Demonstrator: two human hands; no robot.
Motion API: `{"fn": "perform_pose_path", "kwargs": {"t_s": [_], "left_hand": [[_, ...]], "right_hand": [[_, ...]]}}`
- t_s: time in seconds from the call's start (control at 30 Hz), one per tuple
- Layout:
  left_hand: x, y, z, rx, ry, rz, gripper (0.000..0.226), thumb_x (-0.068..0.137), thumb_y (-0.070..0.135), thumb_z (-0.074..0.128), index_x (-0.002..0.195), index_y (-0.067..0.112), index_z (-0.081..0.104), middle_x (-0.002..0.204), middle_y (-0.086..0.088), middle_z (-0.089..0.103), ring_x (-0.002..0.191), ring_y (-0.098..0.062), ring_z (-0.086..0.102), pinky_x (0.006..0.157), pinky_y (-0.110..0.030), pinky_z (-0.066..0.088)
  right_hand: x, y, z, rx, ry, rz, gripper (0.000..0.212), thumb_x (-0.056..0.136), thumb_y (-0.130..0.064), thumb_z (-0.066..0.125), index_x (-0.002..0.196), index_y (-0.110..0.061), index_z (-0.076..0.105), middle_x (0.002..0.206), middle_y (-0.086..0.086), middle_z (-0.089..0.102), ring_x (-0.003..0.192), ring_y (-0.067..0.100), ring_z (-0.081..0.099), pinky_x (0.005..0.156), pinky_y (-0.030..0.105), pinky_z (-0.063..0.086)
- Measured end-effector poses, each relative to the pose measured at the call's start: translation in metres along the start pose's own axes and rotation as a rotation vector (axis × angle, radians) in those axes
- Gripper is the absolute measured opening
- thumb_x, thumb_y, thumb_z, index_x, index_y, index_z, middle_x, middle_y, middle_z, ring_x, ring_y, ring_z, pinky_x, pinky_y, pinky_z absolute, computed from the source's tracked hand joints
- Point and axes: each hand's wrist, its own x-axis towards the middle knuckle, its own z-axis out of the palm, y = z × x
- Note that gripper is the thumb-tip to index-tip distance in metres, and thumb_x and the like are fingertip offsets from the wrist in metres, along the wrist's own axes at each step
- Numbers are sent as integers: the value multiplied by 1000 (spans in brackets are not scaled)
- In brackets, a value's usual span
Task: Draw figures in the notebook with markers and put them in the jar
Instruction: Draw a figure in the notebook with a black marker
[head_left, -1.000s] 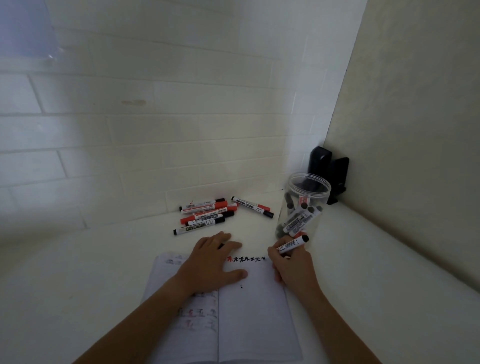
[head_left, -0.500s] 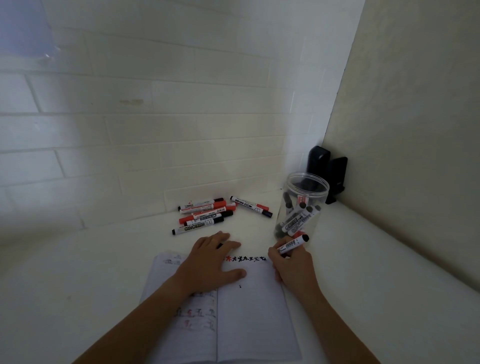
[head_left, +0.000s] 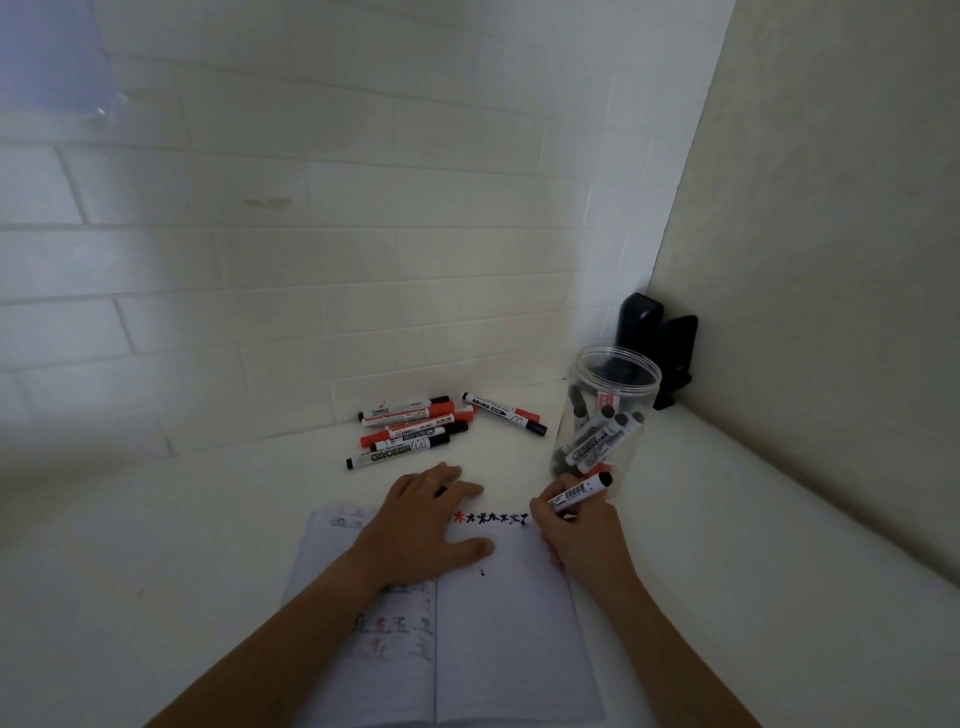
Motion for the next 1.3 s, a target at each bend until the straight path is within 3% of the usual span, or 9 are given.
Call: {"fn": "perform_pose_path", "kwargs": {"t_s": [0.23,0.4,0.57,0.63,0.7,0.8,0.97,1.17,1.3], "left_hand": [[1,-3,2,-21,22,7,87,78,90,27,150,41,34,163,7,22,150,-11,15,122,-35,8],[0,-6,3,-162,53,12,76,82,55,13,149,32,42,159,4,31,146,-11,23,121,-31,11],[-1,-3,2,-314,121,-29,58,91,29,28,142,16,52,149,2,46,140,-10,35,116,-21,15],[1,-4,4,-328,146,-32,49,93,25,33,133,13,59,139,-1,56,130,-15,48,112,-24,27],[2,-5,6,-317,206,-37,33,98,23,42,122,14,62,120,1,63,109,-14,57,100,-30,43],[2,-2,7,-262,300,19,25,99,28,44,110,18,63,103,8,58,92,-8,53,83,-29,47],[2,1,5,-208,351,127,31,101,34,37,110,19,63,106,8,59,95,-8,51,82,-31,47],[1,6,2,-215,353,203,28,104,30,37,114,22,62,110,9,59,98,-8,52,84,-35,47],[0,6,-1,-212,379,255,25,103,26,40,113,23,63,113,9,60,101,-11,54,85,-37,47]], "right_hand": [[0,0,1,6,-11,0,13,95,-9,66,84,-4,60,60,7,61,41,14,53,43,25,48],[1,4,1,73,28,4,12,97,-12,67,88,-6,61,59,5,61,43,14,54,44,25,48],[0,2,-2,141,94,-46,11,98,-14,66,89,-13,61,62,3,62,47,13,56,46,24,48],[-2,0,-2,159,95,-76,9,98,-13,67,90,-14,61,62,1,61,47,15,55,45,25,47],[-5,-3,-1,187,77,-116,9,98,-12,67,90,-13,63,62,3,62,47,17,53,44,26,46],[-8,-5,2,210,49,-215,9,96,-8,70,89,-14,66,70,8,66,52,18,57,48,30,49],[-10,-5,7,214,-10,-300,10,90,-23,73,95,-14,69,81,6,72,73,20,71,60,37,56],[-9,-3,6,196,-62,-287,6,93,-15,75,96,-18,71,84,4,74,74,15,69,63,34,54],[-10,-5,7,180,-133,-258,7,91,-23,78,96,-27,76,89,-1,76,77,12,70,69,34,58]]}}
